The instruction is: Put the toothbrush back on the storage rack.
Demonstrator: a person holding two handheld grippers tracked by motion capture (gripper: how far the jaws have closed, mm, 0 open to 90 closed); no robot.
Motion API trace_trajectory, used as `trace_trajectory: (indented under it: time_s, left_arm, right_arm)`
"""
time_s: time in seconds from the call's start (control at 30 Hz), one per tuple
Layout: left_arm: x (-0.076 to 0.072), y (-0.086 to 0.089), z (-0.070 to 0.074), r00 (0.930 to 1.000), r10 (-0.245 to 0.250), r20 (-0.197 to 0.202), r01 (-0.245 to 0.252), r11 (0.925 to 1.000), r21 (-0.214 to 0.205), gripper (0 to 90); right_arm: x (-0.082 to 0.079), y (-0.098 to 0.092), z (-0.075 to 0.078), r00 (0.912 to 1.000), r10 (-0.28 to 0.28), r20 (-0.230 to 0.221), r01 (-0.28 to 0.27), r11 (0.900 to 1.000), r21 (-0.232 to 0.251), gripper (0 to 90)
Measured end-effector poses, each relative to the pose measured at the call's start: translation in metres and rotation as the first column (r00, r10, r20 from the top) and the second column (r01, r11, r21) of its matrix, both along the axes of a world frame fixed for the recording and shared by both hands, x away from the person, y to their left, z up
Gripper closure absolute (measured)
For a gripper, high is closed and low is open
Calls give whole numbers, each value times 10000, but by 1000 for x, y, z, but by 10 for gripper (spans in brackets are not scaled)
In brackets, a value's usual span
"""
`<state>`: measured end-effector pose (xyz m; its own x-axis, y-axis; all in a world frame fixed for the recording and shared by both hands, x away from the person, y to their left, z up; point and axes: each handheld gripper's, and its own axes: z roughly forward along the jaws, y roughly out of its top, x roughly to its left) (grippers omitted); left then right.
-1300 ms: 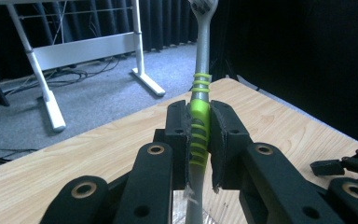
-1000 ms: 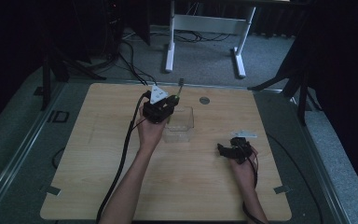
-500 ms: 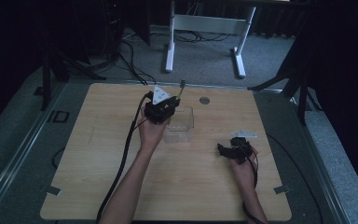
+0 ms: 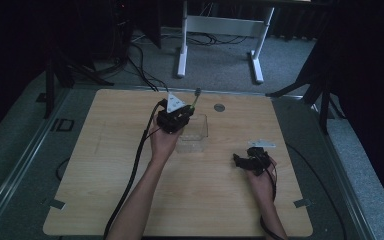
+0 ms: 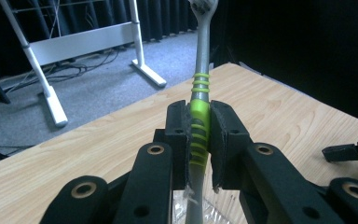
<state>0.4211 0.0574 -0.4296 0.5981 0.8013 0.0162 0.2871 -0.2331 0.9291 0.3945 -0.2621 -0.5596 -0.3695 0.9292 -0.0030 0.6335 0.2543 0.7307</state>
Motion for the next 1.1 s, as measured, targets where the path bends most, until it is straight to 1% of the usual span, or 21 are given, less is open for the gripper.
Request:
trace_trajectory:
  time_s: [0.17,0.27,0.4,0.53,0.6,0.77,0.8,0.9,1.1]
  left_arm:
    - [1,-2,-2,10000,-11,-50,12,10000,83,786]
    - [2,-3,-4,9998,-78,-156,81,9998,181,785]
    - [1,-4,-7,9995,-184,-268,197,9986,494,785]
    - [1,-4,-9,9994,-160,-313,178,9982,578,785]
    - [1,-4,-10,9993,-155,-349,174,9983,548,785]
    - [0,-3,-13,9988,-163,-453,194,9975,686,785]
    - [0,-4,-16,9985,-191,-505,231,9966,789,785]
    - [0,-5,-18,9981,-193,-581,245,9956,907,784]
    - [-2,-6,-22,9975,-211,-674,276,9949,969,782]
  right_arm:
    - [0,0,0,10000,4,2,-4,10000,-3,220]
    - [0,0,0,10000,30,8,-30,10000,-13,220]
    - [0,0,0,10000,34,-1,-34,10000,-7,220]
    - [0,0,0,10000,30,2,-30,10000,-10,220]
    - [0,0,0,10000,31,4,-31,10000,-10,220]
    - [0,0,0,10000,27,3,-27,10000,-10,220]
    - [0,0,0,10000,29,3,-29,10000,-9,220]
    - [0,0,0,10000,27,5,-27,10000,-14,220]
    - [0,0,0,10000,29,1,-29,10000,-16,220]
